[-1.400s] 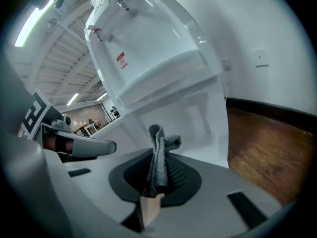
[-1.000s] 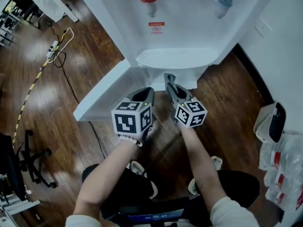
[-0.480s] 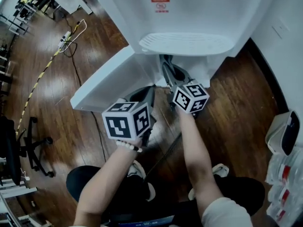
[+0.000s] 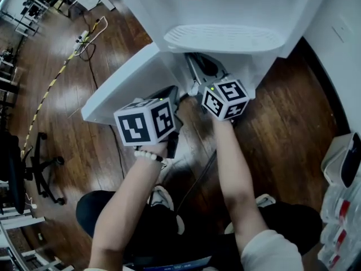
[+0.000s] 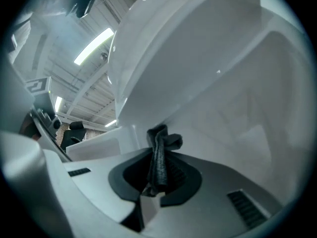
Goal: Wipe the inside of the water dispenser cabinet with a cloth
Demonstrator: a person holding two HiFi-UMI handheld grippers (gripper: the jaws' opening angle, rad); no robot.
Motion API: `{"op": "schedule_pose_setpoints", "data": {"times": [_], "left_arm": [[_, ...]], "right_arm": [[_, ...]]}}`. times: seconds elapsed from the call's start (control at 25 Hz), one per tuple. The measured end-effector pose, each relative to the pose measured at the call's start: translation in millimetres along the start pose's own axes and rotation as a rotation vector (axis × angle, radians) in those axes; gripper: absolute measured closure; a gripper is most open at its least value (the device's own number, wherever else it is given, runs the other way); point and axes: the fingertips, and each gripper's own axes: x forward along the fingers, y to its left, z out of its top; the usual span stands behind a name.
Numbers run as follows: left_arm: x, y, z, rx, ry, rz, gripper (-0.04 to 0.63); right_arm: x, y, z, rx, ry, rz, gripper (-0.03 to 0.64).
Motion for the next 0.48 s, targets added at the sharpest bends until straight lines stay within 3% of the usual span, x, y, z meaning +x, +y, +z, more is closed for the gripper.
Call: {"op": "schedule_pose_setpoints", "data": {"times": [0.24, 0.48], "left_arm": [[-1, -13, 7, 0.022, -0.012, -0.03, 0.598], [5, -4, -1, 0.002, 0.011, -0.02, 0.598]], "right_arm": [[16, 7, 18, -0.086, 0.009, 0.023, 0.577], [10, -14, -27, -0.075, 0.124, -0.006, 0.578]]}}
